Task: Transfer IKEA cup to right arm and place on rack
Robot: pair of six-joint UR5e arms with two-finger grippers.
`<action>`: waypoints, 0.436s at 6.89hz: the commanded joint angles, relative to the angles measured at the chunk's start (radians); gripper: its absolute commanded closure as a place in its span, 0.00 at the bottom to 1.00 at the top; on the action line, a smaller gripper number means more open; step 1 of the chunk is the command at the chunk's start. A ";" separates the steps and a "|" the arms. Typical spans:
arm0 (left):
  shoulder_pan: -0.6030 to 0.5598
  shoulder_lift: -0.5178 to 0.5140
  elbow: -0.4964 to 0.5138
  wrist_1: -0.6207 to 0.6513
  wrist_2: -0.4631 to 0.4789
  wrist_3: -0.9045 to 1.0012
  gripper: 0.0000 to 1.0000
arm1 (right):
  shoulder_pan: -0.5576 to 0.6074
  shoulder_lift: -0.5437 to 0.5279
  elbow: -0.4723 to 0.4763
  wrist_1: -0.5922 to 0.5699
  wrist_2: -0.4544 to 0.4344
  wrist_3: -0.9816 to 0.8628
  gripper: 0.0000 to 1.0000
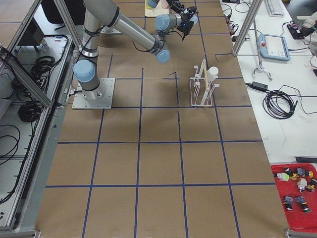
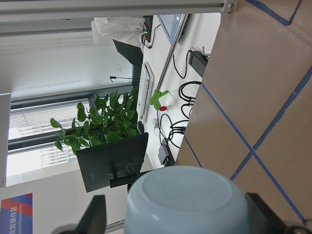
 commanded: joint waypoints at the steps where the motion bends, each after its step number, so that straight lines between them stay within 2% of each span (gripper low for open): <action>1: -0.001 0.000 0.000 0.000 0.000 0.000 0.88 | 0.002 0.000 0.002 0.000 -0.001 0.000 0.10; 2: -0.001 0.001 0.000 0.000 0.000 0.000 0.88 | 0.002 0.001 0.002 0.000 -0.002 0.000 0.37; 3: -0.001 0.001 0.000 0.000 0.000 -0.002 0.88 | 0.002 0.001 0.002 0.000 -0.002 -0.002 0.53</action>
